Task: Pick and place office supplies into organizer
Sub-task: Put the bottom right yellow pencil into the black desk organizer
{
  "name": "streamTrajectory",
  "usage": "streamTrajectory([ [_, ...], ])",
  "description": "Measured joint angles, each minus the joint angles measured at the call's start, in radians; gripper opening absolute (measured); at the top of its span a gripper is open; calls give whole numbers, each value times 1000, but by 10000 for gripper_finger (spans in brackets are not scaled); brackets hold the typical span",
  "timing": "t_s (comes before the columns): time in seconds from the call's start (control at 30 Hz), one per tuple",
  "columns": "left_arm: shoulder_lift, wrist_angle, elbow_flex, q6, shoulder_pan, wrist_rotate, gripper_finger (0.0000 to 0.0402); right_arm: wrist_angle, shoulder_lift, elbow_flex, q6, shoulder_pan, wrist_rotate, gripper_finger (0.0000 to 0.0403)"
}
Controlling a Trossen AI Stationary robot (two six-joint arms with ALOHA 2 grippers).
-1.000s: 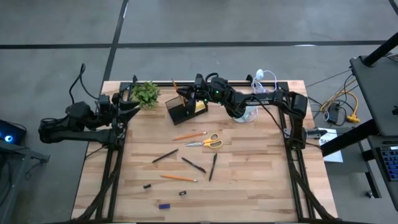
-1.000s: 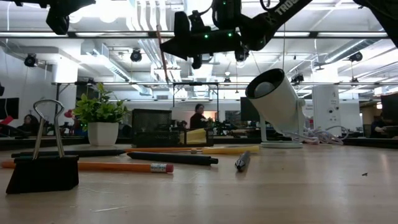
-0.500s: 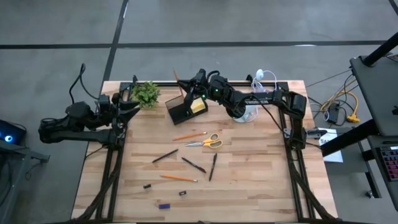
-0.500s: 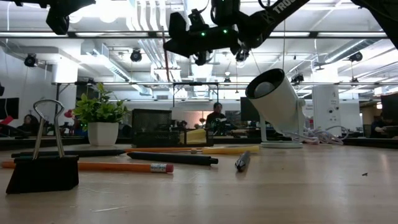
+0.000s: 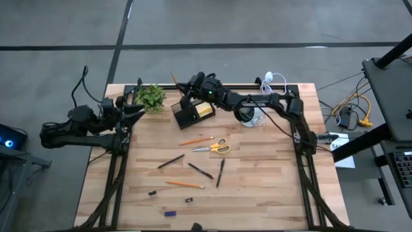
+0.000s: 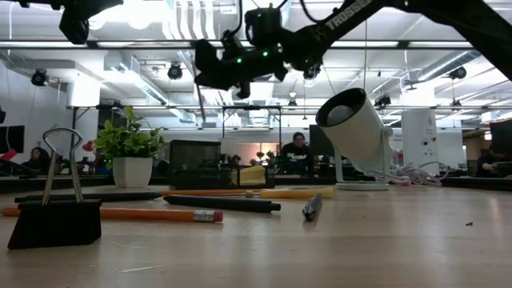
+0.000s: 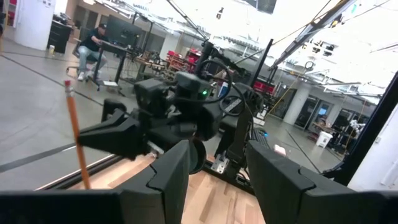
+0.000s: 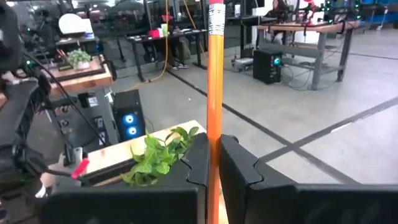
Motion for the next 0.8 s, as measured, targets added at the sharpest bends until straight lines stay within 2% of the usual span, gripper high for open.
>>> streamTrajectory([
  [0.33, 0, 0, 0, 0, 0, -1, 146, -10, 25, 42, -15, 0, -11, 8],
  [0.47, 0, 0, 0, 0, 0, -1, 146, -89, 23, 83, -16, 4, 9, 8],
  [0.8, 0, -1, 0, 2, 0, -4, 146, -190, 67, 164, -13, 63, 284, 8],
])
